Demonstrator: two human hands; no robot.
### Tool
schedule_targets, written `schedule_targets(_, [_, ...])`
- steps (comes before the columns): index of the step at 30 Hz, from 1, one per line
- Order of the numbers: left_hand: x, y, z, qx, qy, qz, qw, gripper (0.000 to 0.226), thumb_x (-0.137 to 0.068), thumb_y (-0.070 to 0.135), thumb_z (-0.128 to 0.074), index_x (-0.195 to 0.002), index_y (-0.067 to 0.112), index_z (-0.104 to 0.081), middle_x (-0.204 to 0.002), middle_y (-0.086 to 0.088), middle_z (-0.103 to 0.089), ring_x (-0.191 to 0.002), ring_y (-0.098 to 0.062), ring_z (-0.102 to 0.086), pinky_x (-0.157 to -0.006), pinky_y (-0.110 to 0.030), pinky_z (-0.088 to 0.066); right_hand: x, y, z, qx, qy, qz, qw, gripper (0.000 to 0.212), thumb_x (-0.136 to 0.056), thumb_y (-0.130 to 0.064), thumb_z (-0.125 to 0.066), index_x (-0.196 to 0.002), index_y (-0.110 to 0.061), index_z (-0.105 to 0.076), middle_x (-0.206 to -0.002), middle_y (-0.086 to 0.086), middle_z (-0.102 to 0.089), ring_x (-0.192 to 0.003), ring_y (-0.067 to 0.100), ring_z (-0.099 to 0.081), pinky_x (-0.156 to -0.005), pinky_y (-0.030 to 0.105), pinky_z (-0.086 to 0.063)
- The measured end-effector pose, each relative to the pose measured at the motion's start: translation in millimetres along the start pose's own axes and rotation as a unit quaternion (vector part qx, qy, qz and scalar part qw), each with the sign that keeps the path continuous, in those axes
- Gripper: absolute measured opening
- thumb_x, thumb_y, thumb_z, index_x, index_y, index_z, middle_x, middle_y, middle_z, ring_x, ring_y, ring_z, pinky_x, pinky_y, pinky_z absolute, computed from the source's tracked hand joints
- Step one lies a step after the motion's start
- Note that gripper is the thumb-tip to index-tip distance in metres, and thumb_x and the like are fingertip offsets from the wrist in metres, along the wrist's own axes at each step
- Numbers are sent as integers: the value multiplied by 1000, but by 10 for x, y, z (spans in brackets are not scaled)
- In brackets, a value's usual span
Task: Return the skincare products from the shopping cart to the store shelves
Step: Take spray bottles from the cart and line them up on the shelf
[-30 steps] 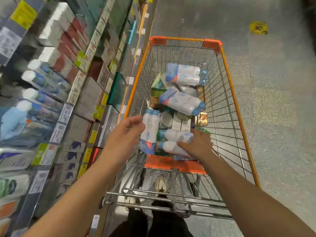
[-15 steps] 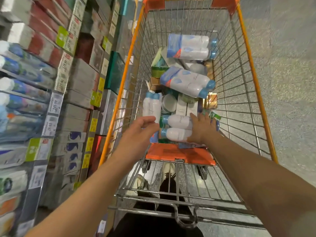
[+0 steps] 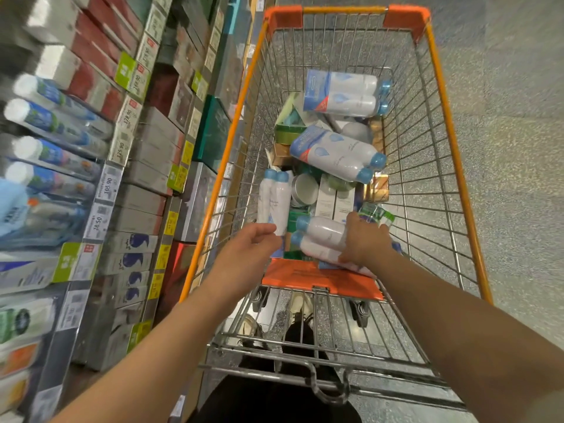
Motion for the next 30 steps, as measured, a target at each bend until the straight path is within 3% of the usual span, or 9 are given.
schedule_targets(9, [82,-181,35,15,14,40,999,20,-98,38,-63,-117,35,-66,-109,9,-67,-100,-9,-62,-95,-39,-53,316,-90,-5,-33,19,34,999,66,-77,-39,-81,-129,-26,-43,-123,4,-61,-118,31,-55,-100,46,-41])
schedule_targets(15, [150,-132,60,204,11,94,974,22,-101,26,-61,-118,12,-66,-115,-6,-69,-89,-22,-62,-72,-33,-54,625,-175,229,-102,49,48,992,62,-74,-49,-81,-126,-28,-55,-116,0,-66,-112,28,-62,-92,43,-53])
schedule_targets(18, [210,-114,122,254,30,91,962,23,-101,23,-61,-117,8,-65,-106,-7,-67,-85,-23,-57,-67,-31,-51,828,-277,434,-185,48,58,980,64,-69,-45,-86,-123,-25,-59,-113,1,-69,-107,26,-65,-87,42,-56])
schedule_targets(21, [348,-16,204,284,26,77,955,14,-102,20,-60,-110,9,-62,-95,-5,-64,-74,-18,-54,-65,-28,-45,1101,-407,694,-270,84,59,957,61,-70,-38,-87,-122,-24,-59,-110,-1,-67,-100,23,-64,-78,33,-49])
schedule_targets(24, [472,56,346,287,32,29,957,13,-103,25,-57,-105,14,-64,-104,-5,-65,-80,-17,-58,-72,-29,-49,1425,-601,1001,-349,111,84,927,55,-73,-31,-88,-118,-28,-57,-108,-7,-63,-97,16,-60,-71,29,-44])
schedule_targets(27, [590,83,530,243,27,-35,969,17,-105,35,-52,-102,25,-66,-110,1,-68,-90,-9,-62,-93,-35,-49,1735,-842,1307,-417,113,120,894,47,-76,-30,-88,-113,-31,-60,-106,-15,-65,-91,4,-61,-71,28,-48])
schedule_targets(30, [745,153,715,236,13,-94,967,37,-102,54,-49,-131,35,-61,-129,14,-66,-112,1,-60,-98,-32,-48,2023,-1114,1569,-461,97,156,868,38,-78,-31,-88,-103,-38,-61,-100,-21,-68,-84,-3,-65,-75,29,-53])
Point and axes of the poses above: each hand's wrist, its own x-axis away from the middle knuckle, its own z-axis out of the back of the hand, y = z × x, the point moved 1 cm from there along -x, towards the middle knuckle
